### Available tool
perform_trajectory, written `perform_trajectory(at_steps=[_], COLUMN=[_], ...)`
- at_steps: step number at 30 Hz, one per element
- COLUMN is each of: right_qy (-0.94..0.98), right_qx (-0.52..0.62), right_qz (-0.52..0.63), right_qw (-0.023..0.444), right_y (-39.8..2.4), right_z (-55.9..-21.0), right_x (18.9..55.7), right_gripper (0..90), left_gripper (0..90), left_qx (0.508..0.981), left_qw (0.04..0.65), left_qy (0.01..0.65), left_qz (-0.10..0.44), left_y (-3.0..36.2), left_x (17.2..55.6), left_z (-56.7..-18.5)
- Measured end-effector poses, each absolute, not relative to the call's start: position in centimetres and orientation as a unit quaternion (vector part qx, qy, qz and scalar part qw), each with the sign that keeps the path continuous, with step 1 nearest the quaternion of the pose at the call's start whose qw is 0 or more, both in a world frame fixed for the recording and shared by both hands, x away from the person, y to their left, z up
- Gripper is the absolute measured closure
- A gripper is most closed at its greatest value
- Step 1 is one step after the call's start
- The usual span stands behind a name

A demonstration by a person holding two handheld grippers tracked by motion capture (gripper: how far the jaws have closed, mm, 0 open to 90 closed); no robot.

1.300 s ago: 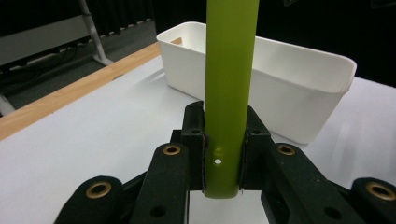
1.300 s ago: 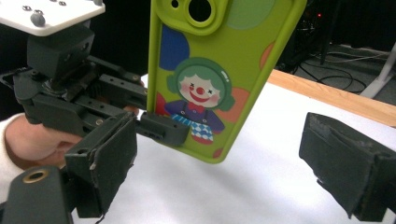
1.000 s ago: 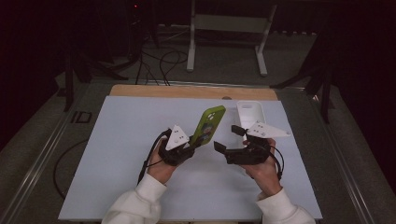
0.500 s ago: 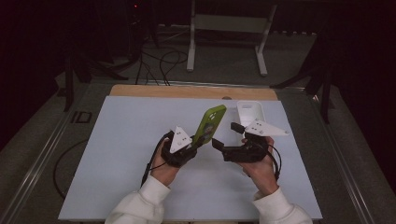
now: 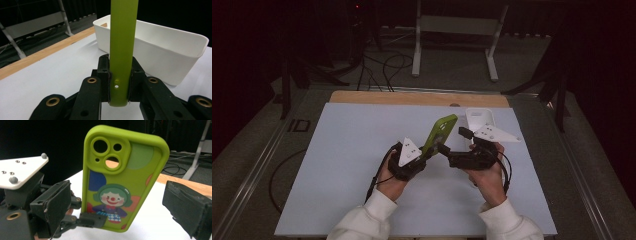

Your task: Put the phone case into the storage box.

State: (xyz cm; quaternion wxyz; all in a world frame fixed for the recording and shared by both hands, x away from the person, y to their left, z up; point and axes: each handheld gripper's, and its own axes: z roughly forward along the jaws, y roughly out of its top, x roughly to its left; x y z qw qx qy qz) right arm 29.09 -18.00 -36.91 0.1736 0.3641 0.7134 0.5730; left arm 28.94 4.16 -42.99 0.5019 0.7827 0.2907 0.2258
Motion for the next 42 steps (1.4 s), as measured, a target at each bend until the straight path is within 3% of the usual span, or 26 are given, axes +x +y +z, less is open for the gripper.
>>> perform_trajectory(at_steps=[12,42], right_qy=[0.695,0.659], right_qx=[0.380,0.423], right_qz=[0.581,0.601], right_qw=[0.187,0.162], right_y=[-17.5,-16.8], right_z=[-36.5,-36.5], right_x=[29.6,30.8], right_gripper=[8.5,14.6], left_gripper=[77.2,76.9], left_qx=[0.785,0.786], left_qw=[0.500,0.503], left_qy=[0.282,0.285], left_qz=[0.233,0.220], left_y=[3.7,2.8], left_x=[28.5,28.1], left_z=[-43.2,-44.1])
